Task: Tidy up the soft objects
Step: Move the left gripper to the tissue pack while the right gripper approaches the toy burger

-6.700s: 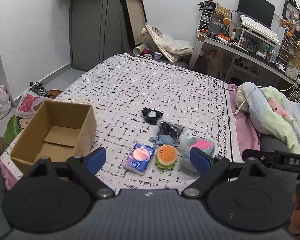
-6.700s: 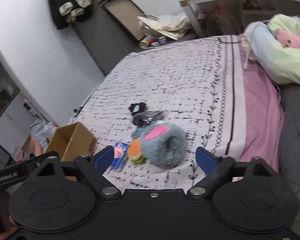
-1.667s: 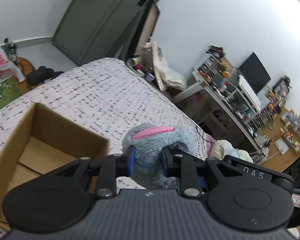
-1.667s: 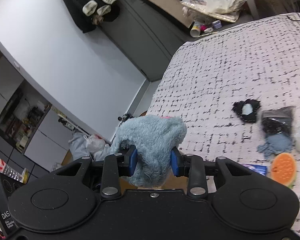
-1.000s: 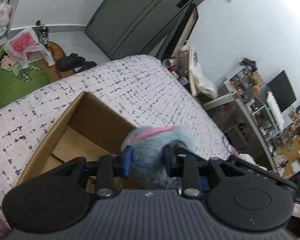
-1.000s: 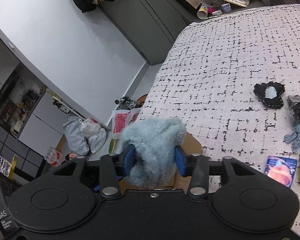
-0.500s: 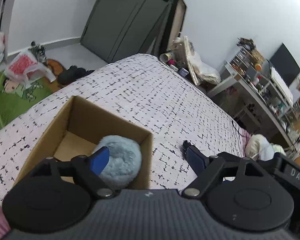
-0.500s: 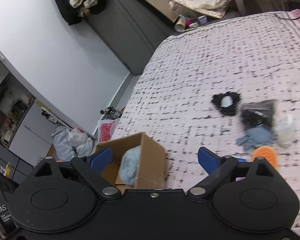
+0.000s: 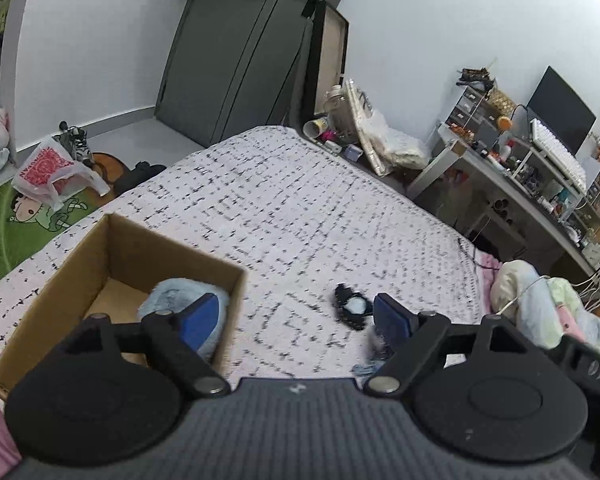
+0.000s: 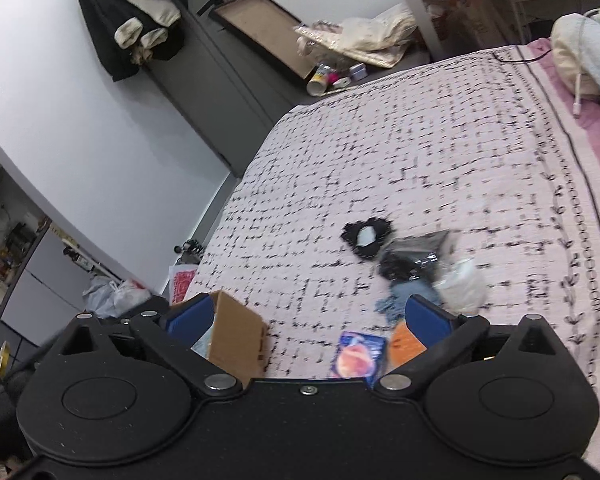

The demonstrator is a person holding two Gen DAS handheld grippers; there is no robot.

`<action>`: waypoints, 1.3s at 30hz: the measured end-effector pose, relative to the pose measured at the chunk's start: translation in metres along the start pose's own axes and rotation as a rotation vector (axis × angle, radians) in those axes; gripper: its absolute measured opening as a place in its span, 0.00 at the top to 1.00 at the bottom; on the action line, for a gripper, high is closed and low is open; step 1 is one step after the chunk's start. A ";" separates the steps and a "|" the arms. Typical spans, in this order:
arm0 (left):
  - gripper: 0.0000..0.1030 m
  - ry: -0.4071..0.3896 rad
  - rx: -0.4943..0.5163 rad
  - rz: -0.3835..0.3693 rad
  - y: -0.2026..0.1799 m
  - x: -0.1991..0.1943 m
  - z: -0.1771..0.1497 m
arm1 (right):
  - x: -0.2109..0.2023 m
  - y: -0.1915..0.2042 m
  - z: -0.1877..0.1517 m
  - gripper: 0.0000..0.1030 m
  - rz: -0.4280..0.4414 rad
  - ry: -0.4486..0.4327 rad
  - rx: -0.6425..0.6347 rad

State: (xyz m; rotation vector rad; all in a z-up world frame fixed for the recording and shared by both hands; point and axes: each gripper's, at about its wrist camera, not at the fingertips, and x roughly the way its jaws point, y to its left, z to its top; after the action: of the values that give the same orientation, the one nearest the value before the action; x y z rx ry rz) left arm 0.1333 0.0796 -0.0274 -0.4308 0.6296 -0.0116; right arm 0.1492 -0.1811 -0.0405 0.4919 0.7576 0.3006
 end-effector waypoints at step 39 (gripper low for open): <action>0.19 0.178 0.142 0.130 -0.115 0.038 -0.070 | -0.031 -0.132 0.013 0.00 0.038 -0.005 0.191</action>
State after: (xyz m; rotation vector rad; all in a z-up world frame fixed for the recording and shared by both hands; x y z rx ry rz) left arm 0.1378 -0.0579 -0.0539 -0.2528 0.8262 0.0294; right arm 0.1487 -0.3101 -0.0840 0.6881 0.7762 0.2635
